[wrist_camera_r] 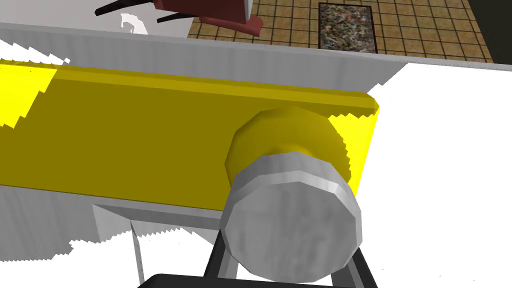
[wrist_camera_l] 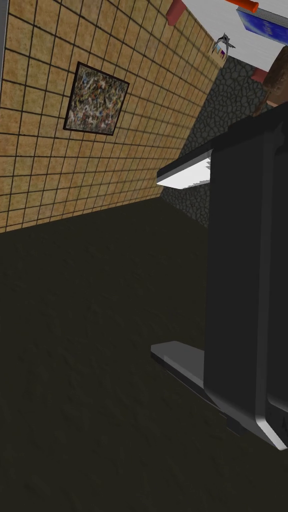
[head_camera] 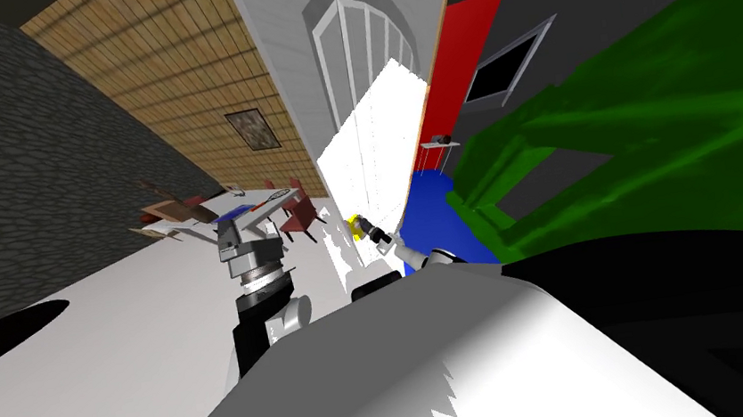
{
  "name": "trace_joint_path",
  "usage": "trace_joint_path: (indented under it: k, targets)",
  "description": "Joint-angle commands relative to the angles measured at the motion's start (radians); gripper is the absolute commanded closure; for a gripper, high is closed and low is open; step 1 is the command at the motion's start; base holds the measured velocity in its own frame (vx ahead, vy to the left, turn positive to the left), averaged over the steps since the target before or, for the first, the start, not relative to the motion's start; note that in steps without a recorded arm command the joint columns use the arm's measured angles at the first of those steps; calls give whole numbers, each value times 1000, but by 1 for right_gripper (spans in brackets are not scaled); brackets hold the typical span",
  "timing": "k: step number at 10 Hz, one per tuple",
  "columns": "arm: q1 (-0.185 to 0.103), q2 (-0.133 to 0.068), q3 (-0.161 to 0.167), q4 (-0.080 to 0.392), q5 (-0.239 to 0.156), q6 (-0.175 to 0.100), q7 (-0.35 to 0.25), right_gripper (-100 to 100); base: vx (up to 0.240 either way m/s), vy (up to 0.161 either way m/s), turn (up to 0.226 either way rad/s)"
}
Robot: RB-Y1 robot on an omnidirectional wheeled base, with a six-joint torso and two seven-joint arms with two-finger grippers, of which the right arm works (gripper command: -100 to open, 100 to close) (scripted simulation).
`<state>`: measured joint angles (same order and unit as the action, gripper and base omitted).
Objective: Push the door open
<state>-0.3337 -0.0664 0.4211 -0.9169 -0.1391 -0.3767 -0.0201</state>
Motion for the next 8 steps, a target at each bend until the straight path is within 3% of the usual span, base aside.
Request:
trace_joint_path:
  k: [1,2,3,8]
  targets:
    - [-7,-9,-26,10,-4,-8,1,100,121,127,-106]
    - [-9,-6,-43,15,-5,-8,5,100,123,163,-76]
    - [-13,-6,-24,24,-7,-16,-4,-100,-70,22,-47]
    - [-9,2,-2,8,-13,-7,-17,-100,-211,-86,1]
